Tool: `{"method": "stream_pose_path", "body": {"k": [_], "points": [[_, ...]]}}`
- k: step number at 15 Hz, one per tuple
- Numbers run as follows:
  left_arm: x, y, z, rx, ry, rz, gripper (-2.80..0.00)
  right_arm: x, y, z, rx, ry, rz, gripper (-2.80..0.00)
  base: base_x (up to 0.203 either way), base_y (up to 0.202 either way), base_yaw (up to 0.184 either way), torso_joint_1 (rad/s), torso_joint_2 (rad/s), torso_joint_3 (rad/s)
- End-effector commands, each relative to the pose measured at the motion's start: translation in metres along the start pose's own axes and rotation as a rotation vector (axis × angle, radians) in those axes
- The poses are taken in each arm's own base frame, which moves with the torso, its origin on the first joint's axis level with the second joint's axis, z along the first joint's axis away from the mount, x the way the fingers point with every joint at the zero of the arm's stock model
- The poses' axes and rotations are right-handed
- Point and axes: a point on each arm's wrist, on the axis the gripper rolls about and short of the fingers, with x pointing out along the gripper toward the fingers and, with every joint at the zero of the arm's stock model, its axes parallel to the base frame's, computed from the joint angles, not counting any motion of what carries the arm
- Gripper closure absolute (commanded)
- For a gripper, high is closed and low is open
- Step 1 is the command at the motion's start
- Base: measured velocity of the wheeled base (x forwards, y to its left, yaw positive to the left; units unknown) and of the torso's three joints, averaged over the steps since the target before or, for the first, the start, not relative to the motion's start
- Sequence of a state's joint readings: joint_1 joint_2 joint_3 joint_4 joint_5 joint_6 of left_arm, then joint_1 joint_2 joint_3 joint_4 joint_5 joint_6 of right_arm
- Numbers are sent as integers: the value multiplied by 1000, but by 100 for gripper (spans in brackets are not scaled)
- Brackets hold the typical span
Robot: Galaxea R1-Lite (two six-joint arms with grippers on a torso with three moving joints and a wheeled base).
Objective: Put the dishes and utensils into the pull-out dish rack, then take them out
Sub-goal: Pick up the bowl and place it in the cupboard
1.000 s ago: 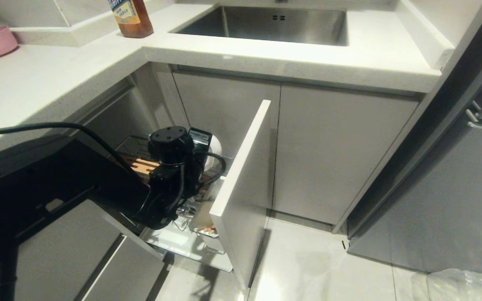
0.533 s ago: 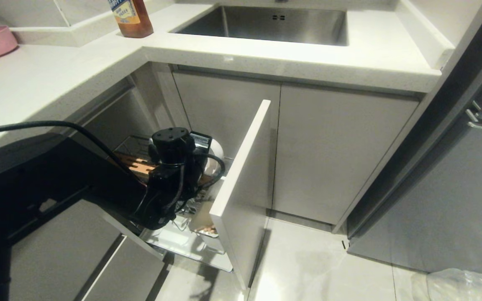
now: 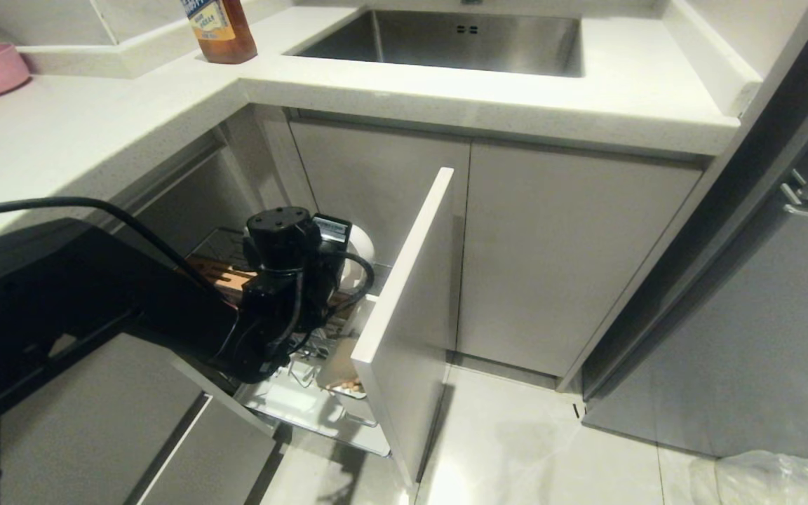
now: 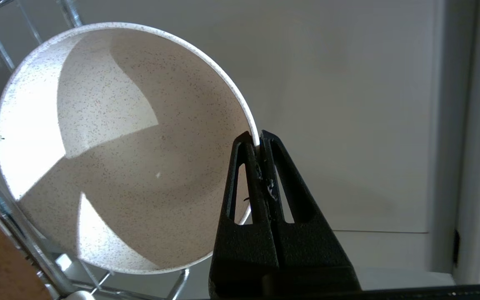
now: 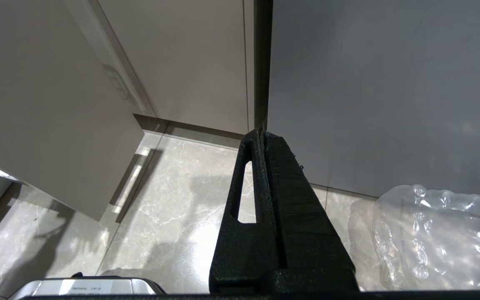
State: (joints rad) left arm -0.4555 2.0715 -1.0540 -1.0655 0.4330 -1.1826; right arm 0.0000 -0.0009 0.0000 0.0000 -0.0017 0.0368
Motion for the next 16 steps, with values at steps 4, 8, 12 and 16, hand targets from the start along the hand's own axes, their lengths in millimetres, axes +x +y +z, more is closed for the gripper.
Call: {"method": "stream_pose_path", "body": {"k": [4,8,12,16], "points": [[3,11,-6,-4,7,25,0,0,0,0,0,1,0,0,0,0,0,0,0,0],[4,17,-9,1,14,38,0,0,0,0,0,1,0,0,0,0,0,0,0,0],[7,25,-14,-1,21,60,0,0,0,0,0,1,0,0,0,0,0,0,0,0],[8,29,-15,14,37,92,0,0,0,0,0,1,0,0,0,0,0,0,0,0]]}}
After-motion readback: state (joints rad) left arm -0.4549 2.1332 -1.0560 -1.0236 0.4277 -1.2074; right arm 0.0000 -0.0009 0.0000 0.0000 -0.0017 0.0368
